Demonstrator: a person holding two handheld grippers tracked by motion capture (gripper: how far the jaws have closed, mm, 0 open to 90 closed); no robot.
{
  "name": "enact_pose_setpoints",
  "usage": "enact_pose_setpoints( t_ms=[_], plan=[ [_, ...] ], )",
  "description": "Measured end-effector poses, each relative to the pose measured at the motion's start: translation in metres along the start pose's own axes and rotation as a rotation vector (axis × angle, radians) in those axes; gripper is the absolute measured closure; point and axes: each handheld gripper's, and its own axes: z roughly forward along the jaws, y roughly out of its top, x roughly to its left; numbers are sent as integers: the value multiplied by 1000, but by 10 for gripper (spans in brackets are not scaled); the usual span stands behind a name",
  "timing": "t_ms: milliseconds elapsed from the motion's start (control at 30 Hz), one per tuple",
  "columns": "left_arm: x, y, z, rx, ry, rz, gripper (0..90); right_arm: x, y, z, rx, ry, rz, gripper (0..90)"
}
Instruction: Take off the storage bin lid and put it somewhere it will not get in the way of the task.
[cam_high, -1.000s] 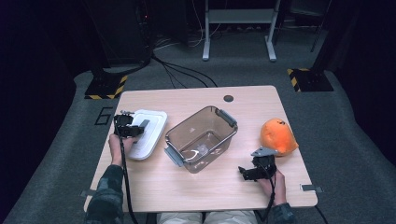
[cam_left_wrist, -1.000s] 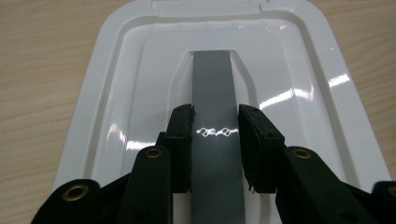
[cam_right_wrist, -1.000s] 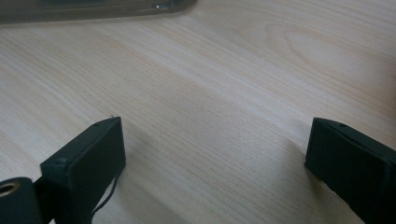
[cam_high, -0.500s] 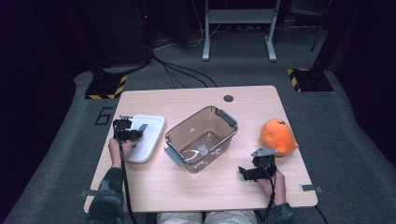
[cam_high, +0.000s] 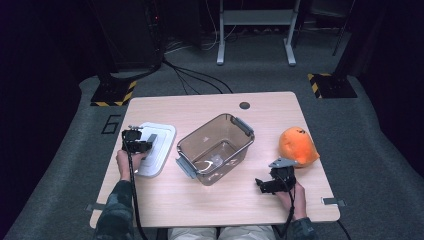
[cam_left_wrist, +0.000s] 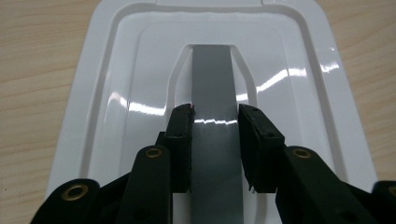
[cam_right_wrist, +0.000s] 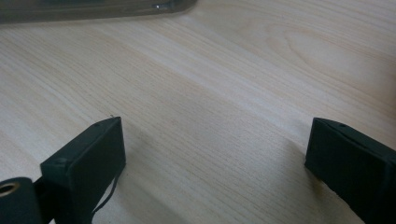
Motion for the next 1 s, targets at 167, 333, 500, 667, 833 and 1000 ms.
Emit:
enact_pose_setpoints(
  t_ms=[167,333,500,667,833,1000],
  plan=[
    [1,-3,1,-15,8,14,660,0,0,0,0,0,-1,39],
    [1,-2,0,-16,24,-10,599,0,0,0,0,0,0,39],
    [0,0,-7,-20,50,-27,353,0,0,0,0,0,0,39],
    [-2,-1,-19,-38,39,-28,170,0,0,0,0,0,0,39],
    [-8,-1,-36,-86,28,-11,66,0,0,0,0,0,0,39],
    [-22,-8,-49,-112,22,47,9,0,0,0,0,0,-1,39]
  ],
)
